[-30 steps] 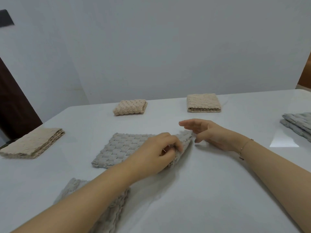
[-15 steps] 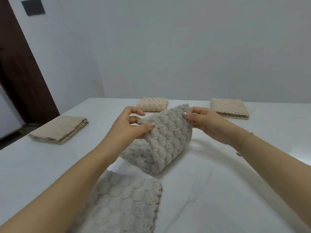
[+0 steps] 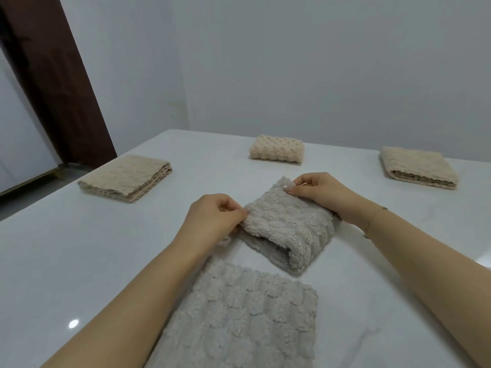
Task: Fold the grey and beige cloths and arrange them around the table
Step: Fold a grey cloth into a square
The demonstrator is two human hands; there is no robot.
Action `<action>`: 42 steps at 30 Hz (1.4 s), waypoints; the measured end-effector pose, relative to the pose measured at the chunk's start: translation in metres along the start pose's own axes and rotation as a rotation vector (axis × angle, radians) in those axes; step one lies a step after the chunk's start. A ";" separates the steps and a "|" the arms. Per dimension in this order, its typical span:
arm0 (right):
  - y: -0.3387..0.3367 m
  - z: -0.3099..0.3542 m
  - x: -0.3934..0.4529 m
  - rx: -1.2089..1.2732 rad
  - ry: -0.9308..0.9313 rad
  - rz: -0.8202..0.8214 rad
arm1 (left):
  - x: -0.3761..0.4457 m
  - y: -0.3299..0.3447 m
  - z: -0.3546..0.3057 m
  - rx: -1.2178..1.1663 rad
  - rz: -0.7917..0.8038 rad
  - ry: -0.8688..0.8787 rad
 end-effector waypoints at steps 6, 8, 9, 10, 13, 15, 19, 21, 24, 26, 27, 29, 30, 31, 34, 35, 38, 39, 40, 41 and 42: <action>0.003 -0.005 0.003 -0.070 -0.077 -0.053 | 0.002 -0.001 0.007 0.075 -0.021 0.026; 0.002 -0.005 0.002 -0.168 -0.119 -0.091 | 0.002 0.001 0.008 0.101 -0.024 0.045; 0.001 -0.002 0.000 -0.253 -0.162 -0.117 | 0.002 0.001 0.009 0.123 -0.038 0.058; -0.001 0.003 -0.004 -0.352 -0.218 -0.136 | 0.002 0.000 0.008 0.160 -0.065 0.081; -0.001 0.021 -0.025 -0.589 -0.363 -0.162 | 0.001 0.001 0.004 0.171 -0.102 0.154; 0.009 0.027 -0.044 -0.599 -0.364 -0.149 | 0.000 0.004 0.002 0.111 -0.051 0.155; 0.048 0.013 -0.077 -0.718 -0.380 0.018 | 0.000 0.011 0.004 0.222 -0.004 0.173; 0.056 -0.002 -0.082 -0.868 -0.294 0.102 | 0.000 0.012 0.006 0.225 -0.011 0.165; 0.055 -0.015 -0.081 -0.941 -0.212 0.140 | 0.000 0.013 0.006 0.194 -0.014 0.161; 0.057 -0.020 -0.079 -0.955 -0.208 0.154 | 0.001 0.014 0.006 0.197 -0.011 0.159; 0.057 -0.020 -0.079 -0.952 -0.199 0.159 | 0.001 0.014 0.006 0.201 -0.009 0.158; 0.056 -0.017 -0.076 -0.944 -0.163 0.212 | 0.001 0.013 0.006 0.215 0.002 0.151; 0.055 -0.014 -0.075 -0.925 -0.131 0.244 | 0.002 0.013 0.006 0.216 0.013 0.139; 0.053 -0.008 -0.074 -0.876 -0.106 0.273 | 0.002 0.012 0.006 0.201 0.030 0.121; 0.034 0.015 -0.071 -0.453 -0.130 0.159 | 0.003 0.008 0.004 0.133 0.124 0.065; 0.024 0.021 -0.068 -0.359 -0.188 0.057 | 0.003 0.006 0.001 0.138 0.156 0.064; -0.004 0.027 -0.050 -0.474 -0.194 -0.144 | 0.000 0.000 -0.006 0.194 0.230 0.059; -0.009 0.025 -0.045 -0.506 -0.096 -0.125 | -0.001 -0.001 -0.008 0.211 0.241 0.050; -0.011 0.021 -0.040 -0.514 0.022 -0.079 | -0.002 -0.002 -0.009 0.231 0.245 0.037; -0.011 0.018 -0.039 -0.515 0.127 -0.023 | -0.004 -0.002 -0.012 0.247 0.240 0.026; -0.010 0.016 -0.039 -0.521 0.196 0.021 | -0.006 -0.001 -0.014 0.255 0.234 0.017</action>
Point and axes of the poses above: each hand's wrist, its own x-axis towards the middle knuckle, its own y-axis out of the palm, z = x × y, the point moved 3 cm from there along x, towards the middle knuckle, and after that the axes turned 15 degrees about x, right-handed, at the moved point
